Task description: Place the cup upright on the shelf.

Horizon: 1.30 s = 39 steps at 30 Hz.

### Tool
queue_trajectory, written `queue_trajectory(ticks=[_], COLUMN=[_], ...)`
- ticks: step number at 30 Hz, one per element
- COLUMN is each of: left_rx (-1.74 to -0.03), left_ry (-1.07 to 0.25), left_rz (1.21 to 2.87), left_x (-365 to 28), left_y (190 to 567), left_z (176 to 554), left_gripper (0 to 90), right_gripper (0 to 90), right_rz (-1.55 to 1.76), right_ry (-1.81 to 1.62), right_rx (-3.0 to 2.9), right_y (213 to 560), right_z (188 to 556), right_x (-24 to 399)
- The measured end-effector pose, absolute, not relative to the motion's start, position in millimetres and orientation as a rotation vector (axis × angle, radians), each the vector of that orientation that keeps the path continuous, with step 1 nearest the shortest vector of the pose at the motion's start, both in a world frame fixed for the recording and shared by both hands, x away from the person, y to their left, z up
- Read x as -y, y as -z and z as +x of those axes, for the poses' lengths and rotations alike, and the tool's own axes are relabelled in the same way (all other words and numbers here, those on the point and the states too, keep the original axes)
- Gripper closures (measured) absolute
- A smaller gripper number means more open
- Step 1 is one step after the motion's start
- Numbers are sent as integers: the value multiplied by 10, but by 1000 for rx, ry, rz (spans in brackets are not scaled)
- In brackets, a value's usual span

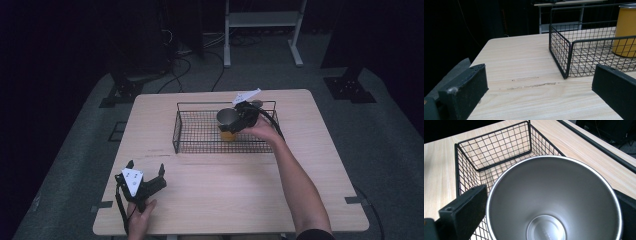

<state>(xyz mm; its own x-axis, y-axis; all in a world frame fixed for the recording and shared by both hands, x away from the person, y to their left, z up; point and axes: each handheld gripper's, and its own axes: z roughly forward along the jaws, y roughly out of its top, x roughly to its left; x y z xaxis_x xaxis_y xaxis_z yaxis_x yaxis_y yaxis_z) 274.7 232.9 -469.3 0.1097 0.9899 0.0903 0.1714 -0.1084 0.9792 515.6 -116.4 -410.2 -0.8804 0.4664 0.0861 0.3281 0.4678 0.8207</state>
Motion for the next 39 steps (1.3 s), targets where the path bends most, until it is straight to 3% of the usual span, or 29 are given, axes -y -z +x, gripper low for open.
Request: queue_trajectory(ticks=[39], left_rx=[-1216], left_ry=[-1121], left_rz=[1459], left_x=[-2325], left_y=[4693], left_z=[2752], left_gripper=[0], right_gripper=[0], right_rz=[679], right_ry=[-1619], right_rx=[-2414], right_y=[3760], right_z=[4991], right_x=[1427])
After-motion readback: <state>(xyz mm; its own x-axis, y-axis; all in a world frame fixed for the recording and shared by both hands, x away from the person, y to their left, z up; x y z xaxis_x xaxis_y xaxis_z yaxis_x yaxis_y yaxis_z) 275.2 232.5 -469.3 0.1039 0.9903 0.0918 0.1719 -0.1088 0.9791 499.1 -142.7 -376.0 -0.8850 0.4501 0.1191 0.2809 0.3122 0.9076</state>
